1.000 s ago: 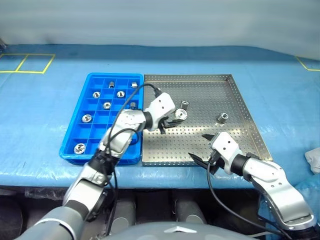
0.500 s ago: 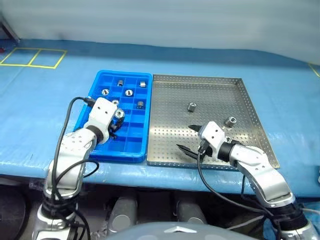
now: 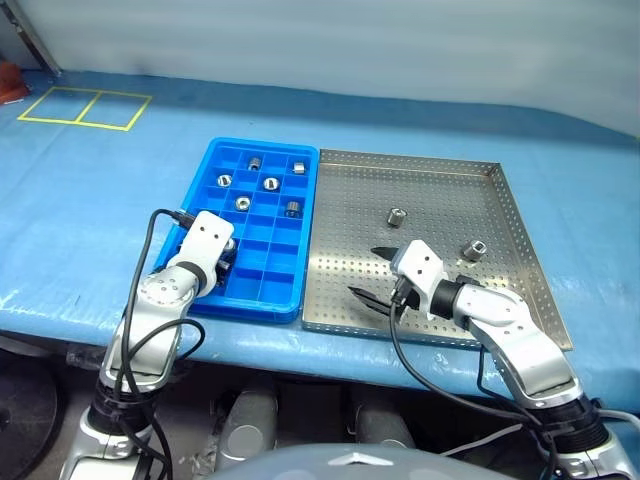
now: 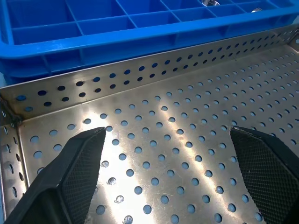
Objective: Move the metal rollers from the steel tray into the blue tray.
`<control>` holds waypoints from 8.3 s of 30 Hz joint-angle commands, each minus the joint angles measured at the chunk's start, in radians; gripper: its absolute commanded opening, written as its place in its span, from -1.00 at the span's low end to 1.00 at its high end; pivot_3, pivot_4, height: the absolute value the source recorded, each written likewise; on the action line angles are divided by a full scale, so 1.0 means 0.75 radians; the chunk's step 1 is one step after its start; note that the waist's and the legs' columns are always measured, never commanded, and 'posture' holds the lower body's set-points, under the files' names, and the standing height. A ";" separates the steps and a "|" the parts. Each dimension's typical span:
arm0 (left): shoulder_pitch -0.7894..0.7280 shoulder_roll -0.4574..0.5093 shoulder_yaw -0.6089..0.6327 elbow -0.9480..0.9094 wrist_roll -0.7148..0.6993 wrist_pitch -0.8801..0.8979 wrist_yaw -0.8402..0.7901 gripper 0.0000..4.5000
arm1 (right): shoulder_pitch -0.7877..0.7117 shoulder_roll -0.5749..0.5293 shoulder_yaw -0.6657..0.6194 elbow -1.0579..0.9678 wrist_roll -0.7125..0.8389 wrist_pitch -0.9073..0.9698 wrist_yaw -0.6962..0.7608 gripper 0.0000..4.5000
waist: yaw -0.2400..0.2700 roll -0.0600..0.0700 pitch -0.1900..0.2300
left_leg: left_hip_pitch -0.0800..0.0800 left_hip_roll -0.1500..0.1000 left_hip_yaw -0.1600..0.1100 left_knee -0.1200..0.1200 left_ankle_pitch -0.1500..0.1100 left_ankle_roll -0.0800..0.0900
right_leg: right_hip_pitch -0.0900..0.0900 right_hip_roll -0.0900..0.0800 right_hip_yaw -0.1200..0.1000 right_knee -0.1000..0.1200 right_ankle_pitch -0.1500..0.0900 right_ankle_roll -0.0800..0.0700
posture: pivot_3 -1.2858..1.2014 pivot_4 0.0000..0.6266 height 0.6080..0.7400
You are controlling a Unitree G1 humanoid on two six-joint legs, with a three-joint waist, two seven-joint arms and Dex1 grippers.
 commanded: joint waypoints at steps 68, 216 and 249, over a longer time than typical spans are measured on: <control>0.144 0.122 0.129 -0.251 -0.322 -0.091 -0.049 0.73 | -0.656 0.483 0.153 0.442 0.045 0.100 -0.035 -0.23 | -0.030 0.003 0.000 | 0.001 0.002 -0.001 -0.007 0.001 0.000 | -0.003 0.003 -0.001 0.001 -0.002 -0.004 | 0.29 -0.52 1.00; 0.190 0.089 0.177 -0.371 -0.509 -0.146 -0.142 0.73 | -0.497 0.416 0.198 0.034 0.144 0.547 -0.237 -0.24 | -0.024 0.002 0.000 | -0.006 0.003 0.001 -0.006 0.004 -0.005 | -0.013 0.002 0.000 0.007 -0.002 -0.005 | 0.32 -0.52 1.00; 0.241 0.073 0.189 -0.488 -0.577 -0.023 -0.063 0.73 | -0.550 0.566 0.168 0.206 0.047 0.315 -0.246 0.78 | 0.208 0.001 0.000 | -0.005 0.005 0.001 -0.017 0.004 -0.012 | -0.017 0.003 -0.004 0.003 -0.005 -0.010 | 0.37 -0.52 1.00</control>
